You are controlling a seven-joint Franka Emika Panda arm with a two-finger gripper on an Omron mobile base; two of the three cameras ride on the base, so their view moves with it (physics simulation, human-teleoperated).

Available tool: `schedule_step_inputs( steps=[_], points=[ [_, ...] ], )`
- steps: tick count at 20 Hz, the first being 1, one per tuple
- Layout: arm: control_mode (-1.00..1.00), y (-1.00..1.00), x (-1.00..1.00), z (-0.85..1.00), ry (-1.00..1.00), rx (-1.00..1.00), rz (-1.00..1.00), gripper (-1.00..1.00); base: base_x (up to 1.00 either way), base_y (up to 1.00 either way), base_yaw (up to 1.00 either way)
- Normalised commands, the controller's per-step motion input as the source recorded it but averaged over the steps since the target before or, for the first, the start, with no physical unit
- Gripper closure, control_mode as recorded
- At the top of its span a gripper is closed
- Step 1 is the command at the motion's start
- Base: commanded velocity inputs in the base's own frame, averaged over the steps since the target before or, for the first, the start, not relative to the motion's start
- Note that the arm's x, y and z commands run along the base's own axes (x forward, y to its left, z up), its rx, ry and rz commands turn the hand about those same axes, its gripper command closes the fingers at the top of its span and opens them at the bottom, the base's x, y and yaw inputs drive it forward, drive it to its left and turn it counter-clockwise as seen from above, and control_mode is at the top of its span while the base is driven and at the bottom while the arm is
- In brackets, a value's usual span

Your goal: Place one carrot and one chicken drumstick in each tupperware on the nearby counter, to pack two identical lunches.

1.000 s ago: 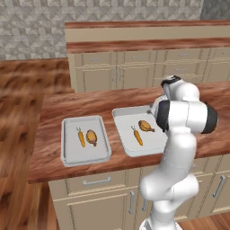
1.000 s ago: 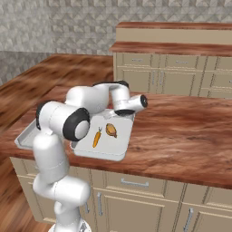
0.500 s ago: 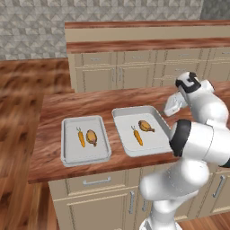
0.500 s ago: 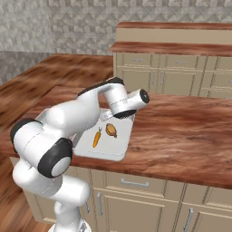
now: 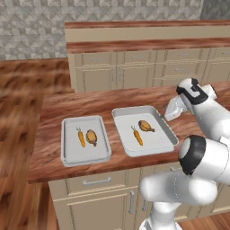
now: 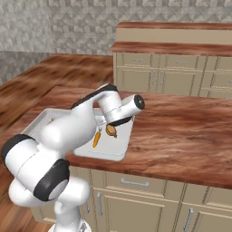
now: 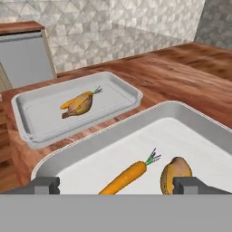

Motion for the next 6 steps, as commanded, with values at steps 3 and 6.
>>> schedule_step_inputs(
  steps=[3, 6],
  points=[
    [-1.0, 0.0, 0.0, 0.0, 0.0, 0.0, 0.0, -1.0, 0.0, 0.0, 0.0],
    [-1.0, 0.0, 0.0, 0.0, 0.0, 0.0, 0.0, -1.0, 0.0, 0.0, 0.0]
  ],
)
